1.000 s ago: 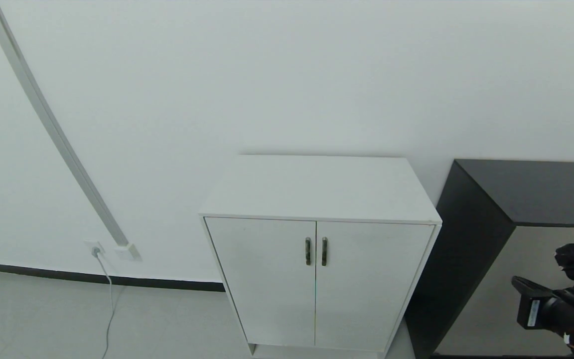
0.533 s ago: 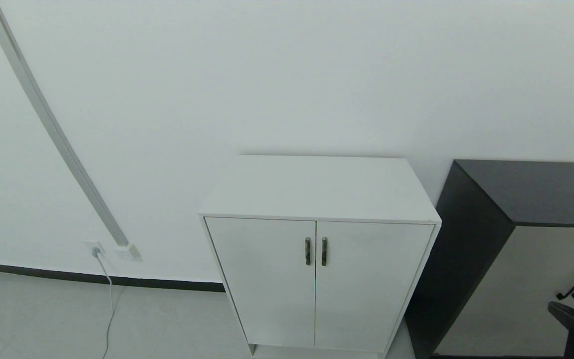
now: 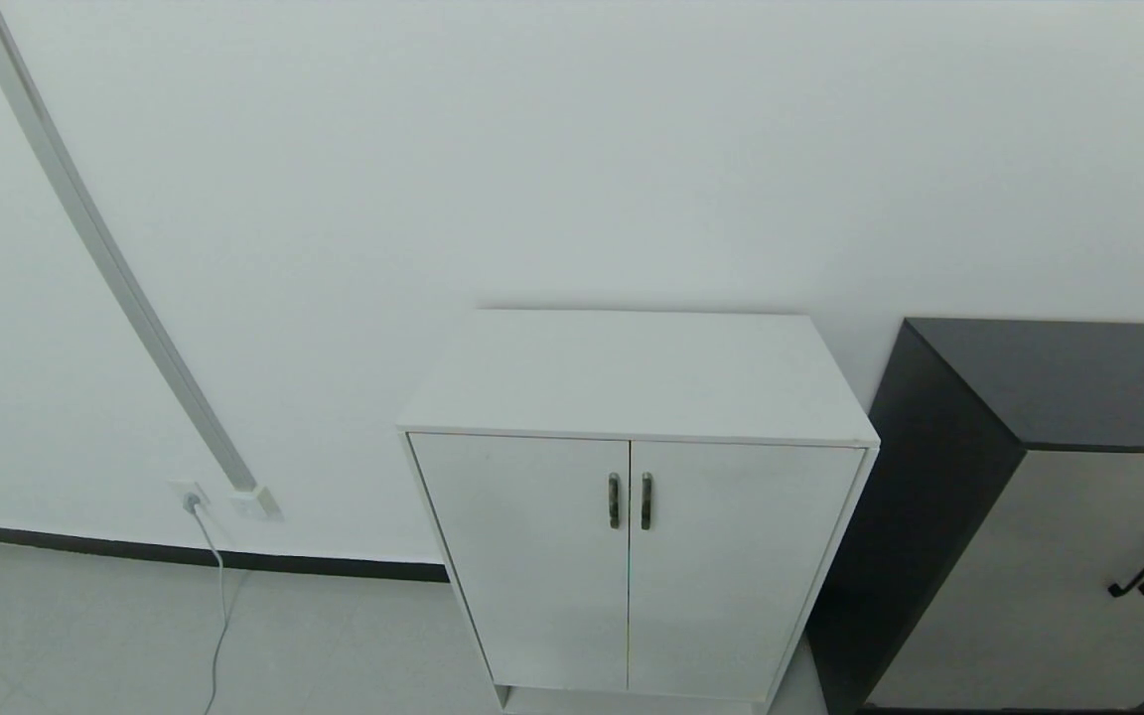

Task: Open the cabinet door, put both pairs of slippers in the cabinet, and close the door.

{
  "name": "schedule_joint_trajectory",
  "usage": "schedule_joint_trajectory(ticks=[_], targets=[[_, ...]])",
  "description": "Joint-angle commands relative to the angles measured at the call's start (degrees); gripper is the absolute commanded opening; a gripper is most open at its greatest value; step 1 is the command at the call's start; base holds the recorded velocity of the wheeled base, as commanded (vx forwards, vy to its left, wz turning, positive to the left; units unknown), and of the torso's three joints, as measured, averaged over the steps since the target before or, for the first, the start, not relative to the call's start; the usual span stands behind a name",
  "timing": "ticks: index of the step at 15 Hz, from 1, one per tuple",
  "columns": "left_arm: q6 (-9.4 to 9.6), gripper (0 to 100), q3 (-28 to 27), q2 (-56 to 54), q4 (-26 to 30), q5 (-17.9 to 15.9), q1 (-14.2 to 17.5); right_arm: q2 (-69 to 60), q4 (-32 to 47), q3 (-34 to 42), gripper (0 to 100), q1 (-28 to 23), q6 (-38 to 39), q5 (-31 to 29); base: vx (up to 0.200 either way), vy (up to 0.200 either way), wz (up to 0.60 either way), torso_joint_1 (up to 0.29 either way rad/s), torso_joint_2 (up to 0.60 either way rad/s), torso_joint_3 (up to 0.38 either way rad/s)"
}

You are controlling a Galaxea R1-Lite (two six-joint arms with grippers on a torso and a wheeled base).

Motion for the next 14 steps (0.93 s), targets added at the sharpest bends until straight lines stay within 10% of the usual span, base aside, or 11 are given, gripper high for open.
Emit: schedule_joint_trajectory(ticks=[1, 14], targets=[[-0.02, 0, 0.0, 0.1, 0.0, 0.0, 0.0, -13.2, 5.9, -0.1, 0, 0.6, 0.0, 0.1, 0.0, 0.0, 0.0, 0.0, 0.0, 0.0], [-0.02, 0, 0.0, 0.0, 0.0, 0.0, -0.1, -28.0, 15.6, -0.1, 0, 1.5, -2.6, 8.1, 0.0, 0.0, 0.0, 0.0, 0.0, 0.0]])
